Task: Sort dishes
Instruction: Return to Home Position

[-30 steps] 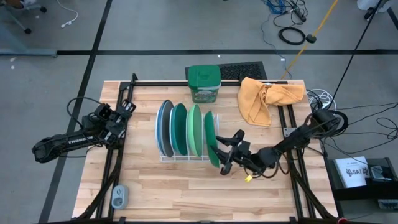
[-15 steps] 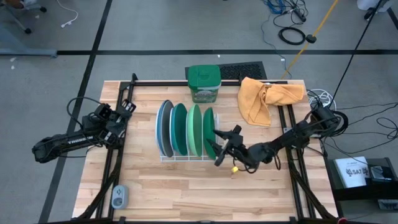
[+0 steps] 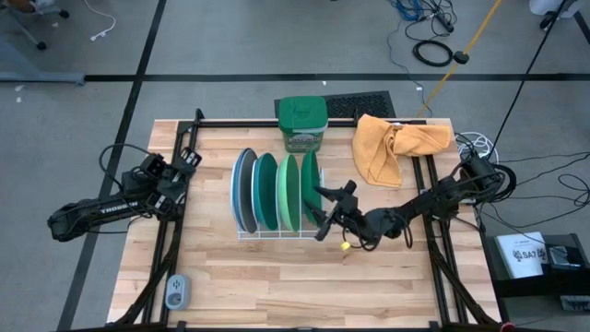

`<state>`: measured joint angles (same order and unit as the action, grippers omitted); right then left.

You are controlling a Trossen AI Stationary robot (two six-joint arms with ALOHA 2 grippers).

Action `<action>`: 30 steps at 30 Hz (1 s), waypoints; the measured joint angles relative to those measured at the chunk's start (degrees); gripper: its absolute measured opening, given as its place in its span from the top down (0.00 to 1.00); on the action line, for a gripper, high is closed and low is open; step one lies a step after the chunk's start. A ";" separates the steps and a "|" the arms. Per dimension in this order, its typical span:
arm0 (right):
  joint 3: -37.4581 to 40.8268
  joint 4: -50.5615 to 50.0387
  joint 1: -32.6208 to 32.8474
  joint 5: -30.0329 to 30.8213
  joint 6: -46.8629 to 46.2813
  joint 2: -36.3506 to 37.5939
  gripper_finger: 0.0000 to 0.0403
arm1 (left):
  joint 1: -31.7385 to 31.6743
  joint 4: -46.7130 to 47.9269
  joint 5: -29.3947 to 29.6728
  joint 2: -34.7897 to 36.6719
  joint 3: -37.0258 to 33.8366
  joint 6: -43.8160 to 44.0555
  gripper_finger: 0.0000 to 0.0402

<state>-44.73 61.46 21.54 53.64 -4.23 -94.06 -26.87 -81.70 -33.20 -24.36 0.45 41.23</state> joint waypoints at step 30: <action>11.30 -16.29 5.75 -14.65 23.91 29.26 1.00 | -1.39 51.80 1.18 6.36 11.30 -25.20 1.00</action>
<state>-33.43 45.16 27.29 38.99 19.67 -64.80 -28.26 -29.90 -32.02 -18.00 11.75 16.03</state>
